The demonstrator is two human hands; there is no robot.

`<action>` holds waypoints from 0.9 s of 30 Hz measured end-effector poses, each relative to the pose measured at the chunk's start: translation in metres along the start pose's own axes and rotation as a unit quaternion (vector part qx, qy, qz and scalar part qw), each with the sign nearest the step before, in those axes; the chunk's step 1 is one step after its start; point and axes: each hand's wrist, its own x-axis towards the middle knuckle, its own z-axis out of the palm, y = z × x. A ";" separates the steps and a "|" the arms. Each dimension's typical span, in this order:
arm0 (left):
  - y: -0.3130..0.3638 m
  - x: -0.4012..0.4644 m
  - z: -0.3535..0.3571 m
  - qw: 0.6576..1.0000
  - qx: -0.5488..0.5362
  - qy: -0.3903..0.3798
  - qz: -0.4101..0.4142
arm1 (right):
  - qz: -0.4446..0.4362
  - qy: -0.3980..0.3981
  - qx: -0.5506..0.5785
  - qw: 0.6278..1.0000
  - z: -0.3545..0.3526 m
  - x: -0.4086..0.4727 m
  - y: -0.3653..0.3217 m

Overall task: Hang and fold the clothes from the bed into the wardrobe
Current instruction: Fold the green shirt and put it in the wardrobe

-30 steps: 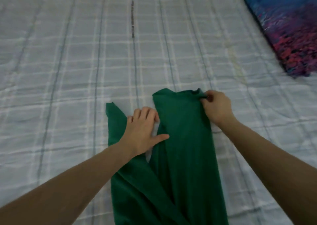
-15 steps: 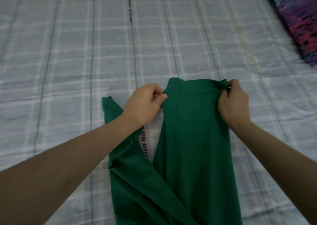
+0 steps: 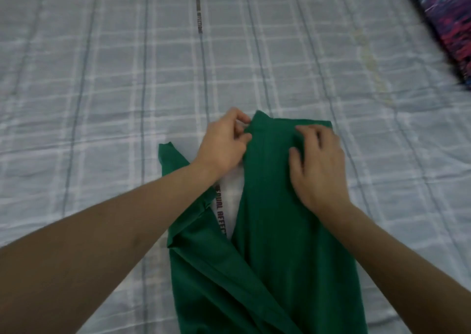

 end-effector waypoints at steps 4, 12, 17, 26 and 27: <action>-0.010 0.001 -0.037 0.998 0.060 0.024 0.020 | -0.013 -0.201 -0.135 0.970 0.027 -0.014 -0.001; -0.018 -0.014 -0.137 0.838 0.424 -0.338 0.062 | -0.033 -0.225 0.104 0.968 -0.015 -0.056 -0.103; 0.014 -0.020 -0.145 0.925 0.255 -0.265 0.091 | 0.182 -0.227 0.329 0.898 0.004 -0.071 -0.145; 0.107 0.029 -0.082 0.947 0.171 -0.251 0.102 | 0.239 -0.158 0.428 0.857 -0.102 -0.004 -0.051; 0.107 0.037 -0.073 0.940 0.196 -0.260 0.098 | 0.264 -0.179 0.418 0.851 -0.107 0.006 -0.035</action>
